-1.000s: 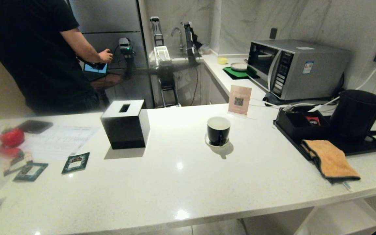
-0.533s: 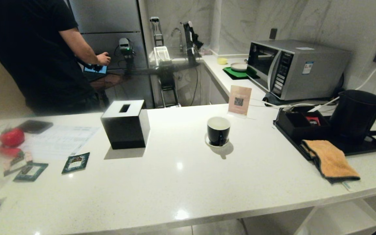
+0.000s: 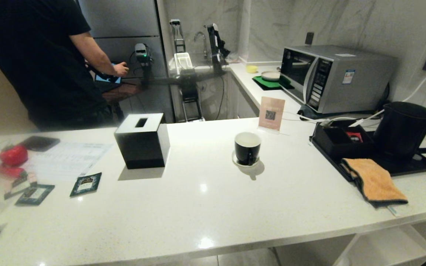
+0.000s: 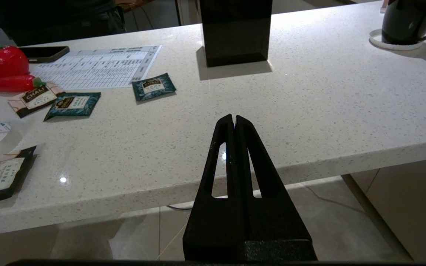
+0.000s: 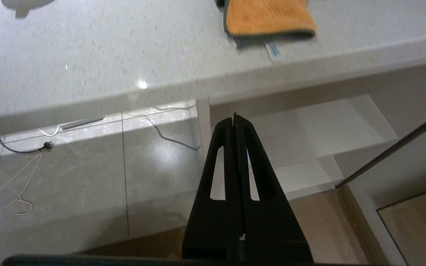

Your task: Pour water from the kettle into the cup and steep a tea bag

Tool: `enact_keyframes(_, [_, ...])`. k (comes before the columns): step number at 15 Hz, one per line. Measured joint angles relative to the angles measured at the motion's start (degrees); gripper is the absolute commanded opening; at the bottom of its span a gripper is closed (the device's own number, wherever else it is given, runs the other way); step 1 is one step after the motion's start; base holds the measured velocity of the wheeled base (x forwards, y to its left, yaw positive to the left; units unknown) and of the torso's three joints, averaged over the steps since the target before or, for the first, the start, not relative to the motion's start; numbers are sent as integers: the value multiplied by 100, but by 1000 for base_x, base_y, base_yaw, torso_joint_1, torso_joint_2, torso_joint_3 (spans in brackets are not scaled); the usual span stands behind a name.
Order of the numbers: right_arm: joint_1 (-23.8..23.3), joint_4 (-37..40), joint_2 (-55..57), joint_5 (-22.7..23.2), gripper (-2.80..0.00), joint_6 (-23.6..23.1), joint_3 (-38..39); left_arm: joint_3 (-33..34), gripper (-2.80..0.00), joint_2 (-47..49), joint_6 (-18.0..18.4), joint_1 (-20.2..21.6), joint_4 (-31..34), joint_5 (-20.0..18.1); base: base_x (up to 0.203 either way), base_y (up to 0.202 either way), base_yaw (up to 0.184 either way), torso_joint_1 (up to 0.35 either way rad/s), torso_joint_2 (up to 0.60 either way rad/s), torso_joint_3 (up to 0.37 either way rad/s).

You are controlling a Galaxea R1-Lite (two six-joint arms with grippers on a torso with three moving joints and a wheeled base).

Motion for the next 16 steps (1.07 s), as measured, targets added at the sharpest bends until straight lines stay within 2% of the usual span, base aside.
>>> enact_keyframes(3, [3,831,-818,-332,-280,-221,0,0,-280,0,-2,0,1,-1,0,0,0,0,0,0])
enact_keyframes(6, [14,974,-1069,-385,-280,-168,0,0,-280,0,-4,-2,2,0,0,0,0,0,0,0])
enact_keyframes(11, [655,1112,-1580,-378,-280,95,0,0,-280,0,-1,0,0,0,0,0,0,0,0,0])
enact_keyframes(16, [692,1123,-2586,-378,-280,130,0,0,-280,0,-4,0,0,0,0,0,0,0,0,0])
